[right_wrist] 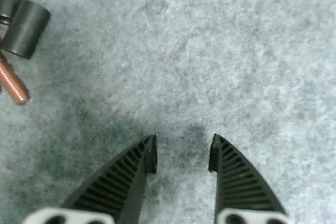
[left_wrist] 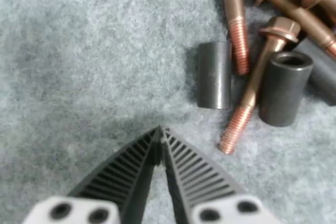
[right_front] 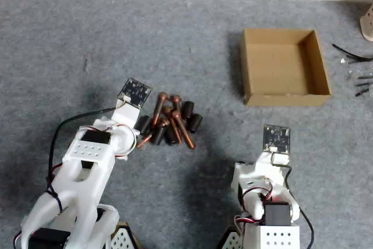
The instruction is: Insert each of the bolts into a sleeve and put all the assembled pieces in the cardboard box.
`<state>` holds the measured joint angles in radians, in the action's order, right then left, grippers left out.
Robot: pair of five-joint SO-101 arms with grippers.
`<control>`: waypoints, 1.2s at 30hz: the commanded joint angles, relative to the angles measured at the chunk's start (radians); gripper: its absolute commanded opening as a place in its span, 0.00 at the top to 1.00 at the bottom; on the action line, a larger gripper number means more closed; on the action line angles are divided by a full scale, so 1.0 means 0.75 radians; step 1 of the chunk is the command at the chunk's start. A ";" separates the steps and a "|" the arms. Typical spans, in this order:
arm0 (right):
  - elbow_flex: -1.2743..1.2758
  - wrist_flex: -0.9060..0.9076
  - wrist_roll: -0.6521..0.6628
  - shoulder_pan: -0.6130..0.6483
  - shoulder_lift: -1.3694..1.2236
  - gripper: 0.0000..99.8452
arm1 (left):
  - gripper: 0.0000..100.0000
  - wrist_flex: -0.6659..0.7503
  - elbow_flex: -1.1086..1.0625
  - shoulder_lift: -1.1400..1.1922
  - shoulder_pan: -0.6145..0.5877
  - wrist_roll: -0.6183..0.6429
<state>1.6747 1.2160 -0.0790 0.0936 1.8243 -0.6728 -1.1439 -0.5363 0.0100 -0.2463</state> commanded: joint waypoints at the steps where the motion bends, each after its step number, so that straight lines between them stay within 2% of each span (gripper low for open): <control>1: 0.175 0.009 -0.008 -0.003 0.013 0.84 | 0.99 0.020 0.005 -0.040 -0.015 0.006; 36: 0.175 0.009 -0.008 -0.003 0.013 0.84 | 0.99 0.020 -0.013 -0.040 -0.013 0.006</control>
<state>1.6747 1.2160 -0.0790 0.0936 1.8243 -0.6728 -1.1577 -0.5393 0.0100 -0.2463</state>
